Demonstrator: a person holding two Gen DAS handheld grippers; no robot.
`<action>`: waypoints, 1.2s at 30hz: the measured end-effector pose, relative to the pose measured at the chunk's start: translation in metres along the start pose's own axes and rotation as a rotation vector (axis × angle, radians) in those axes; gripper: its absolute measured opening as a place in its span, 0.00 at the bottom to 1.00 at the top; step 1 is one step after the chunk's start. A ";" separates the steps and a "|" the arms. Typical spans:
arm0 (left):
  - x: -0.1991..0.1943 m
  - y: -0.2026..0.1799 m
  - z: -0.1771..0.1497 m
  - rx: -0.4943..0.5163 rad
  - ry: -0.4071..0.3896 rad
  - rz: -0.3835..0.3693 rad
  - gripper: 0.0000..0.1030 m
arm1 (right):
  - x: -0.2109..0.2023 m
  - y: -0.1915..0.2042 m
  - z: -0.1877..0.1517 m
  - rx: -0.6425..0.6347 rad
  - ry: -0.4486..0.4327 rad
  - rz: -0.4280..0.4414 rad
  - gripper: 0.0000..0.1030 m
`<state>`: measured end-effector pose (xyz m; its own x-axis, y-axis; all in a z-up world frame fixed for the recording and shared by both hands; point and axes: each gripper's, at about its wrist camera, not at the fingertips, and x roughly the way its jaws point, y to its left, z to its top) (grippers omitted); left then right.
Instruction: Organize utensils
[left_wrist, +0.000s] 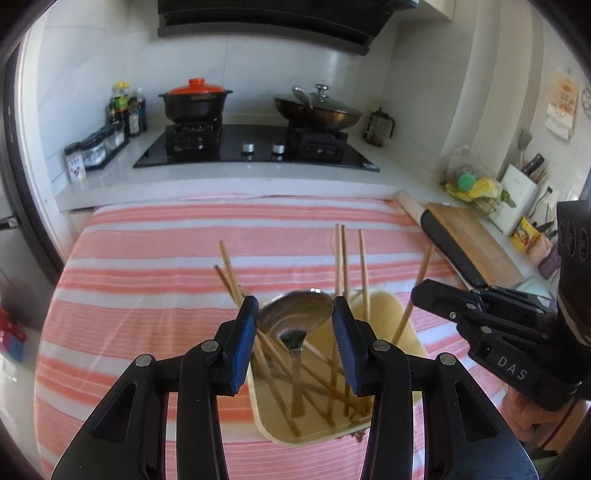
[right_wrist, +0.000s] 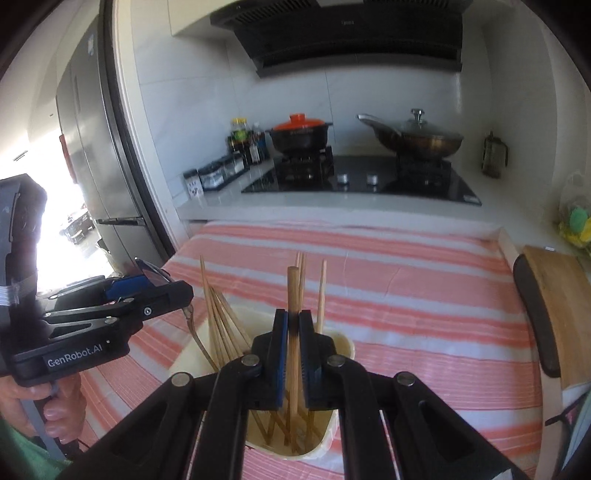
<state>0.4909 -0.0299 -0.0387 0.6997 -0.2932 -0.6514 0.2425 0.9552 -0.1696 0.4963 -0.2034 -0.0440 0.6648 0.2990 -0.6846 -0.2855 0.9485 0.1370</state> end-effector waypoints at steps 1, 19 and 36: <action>-0.003 0.001 -0.002 0.002 -0.006 0.004 0.48 | 0.005 -0.002 -0.002 0.011 0.018 -0.004 0.07; -0.169 -0.042 -0.124 0.092 -0.205 0.175 1.00 | -0.175 0.053 -0.090 -0.070 -0.214 -0.200 0.90; -0.240 -0.070 -0.178 0.075 -0.234 0.239 1.00 | -0.252 0.102 -0.172 -0.049 -0.225 -0.291 1.00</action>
<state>0.1865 -0.0198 -0.0023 0.8759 -0.0713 -0.4772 0.0960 0.9950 0.0276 0.1810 -0.1996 0.0195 0.8567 0.0376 -0.5145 -0.0909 0.9927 -0.0788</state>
